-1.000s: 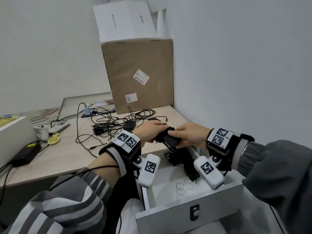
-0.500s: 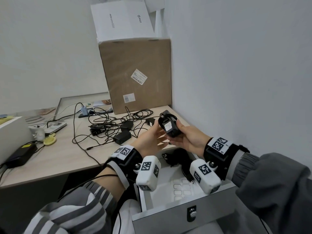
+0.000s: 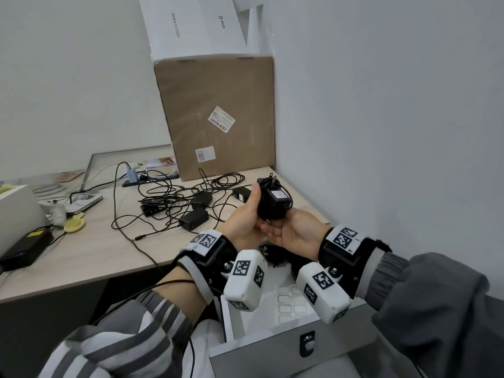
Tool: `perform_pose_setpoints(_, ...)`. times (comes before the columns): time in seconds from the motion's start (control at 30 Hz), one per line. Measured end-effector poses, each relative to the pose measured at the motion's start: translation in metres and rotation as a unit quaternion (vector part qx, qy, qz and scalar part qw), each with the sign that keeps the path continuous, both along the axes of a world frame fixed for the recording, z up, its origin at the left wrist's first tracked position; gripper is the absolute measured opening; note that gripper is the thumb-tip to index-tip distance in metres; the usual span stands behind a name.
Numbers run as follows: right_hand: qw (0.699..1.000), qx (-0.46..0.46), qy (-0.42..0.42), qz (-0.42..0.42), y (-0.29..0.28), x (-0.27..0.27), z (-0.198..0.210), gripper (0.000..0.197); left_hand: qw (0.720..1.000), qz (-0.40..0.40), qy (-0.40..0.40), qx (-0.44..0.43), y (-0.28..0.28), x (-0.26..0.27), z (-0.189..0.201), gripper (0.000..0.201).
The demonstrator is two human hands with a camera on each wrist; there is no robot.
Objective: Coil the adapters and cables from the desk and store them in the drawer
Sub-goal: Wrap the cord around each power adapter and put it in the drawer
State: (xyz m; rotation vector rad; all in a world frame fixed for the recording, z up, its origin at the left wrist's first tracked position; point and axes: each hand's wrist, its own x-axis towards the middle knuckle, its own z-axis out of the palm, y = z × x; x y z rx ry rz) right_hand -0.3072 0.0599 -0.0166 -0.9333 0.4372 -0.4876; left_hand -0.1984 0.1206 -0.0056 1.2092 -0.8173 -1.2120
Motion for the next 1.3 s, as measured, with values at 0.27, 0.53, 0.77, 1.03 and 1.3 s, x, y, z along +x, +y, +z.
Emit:
perform_pose_setpoints(0.27, 0.986, -0.109, 0.087, -0.096, -0.02, -0.006, 0.002, 0.035, 0.999, 0.051, -0.013, 0.012, -0.009, 0.027, -0.01, 0.044)
perform_pose_setpoints(0.53, 0.915, -0.295, 0.253, -0.11, -0.028, -0.013, -0.019, 0.029, 0.995, 0.06, -0.019, 0.081, -0.015, 0.012, -0.027, 0.048)
perform_pose_setpoints(0.77, 0.887, -0.342, 0.294, -0.099, -0.031, -0.027, -0.026, 0.033, 0.987, 0.076, -0.019, 0.14, -0.025, 0.007, -0.045, 0.032)
perform_pose_setpoints(1.03, 0.828, -0.374, 0.415, 0.042, -0.034, -0.049, -0.044, 0.021, 0.966, 0.124, -0.026, 0.226, -0.029, -0.002, -0.08, 0.024)
perform_pose_setpoints(1.3, 0.718, -0.424, 0.533, 0.142, -0.041, -0.069, -0.059, 0.035, 0.947, 0.108, -0.044, 0.3, -0.058, 0.007, -0.139, 0.04)
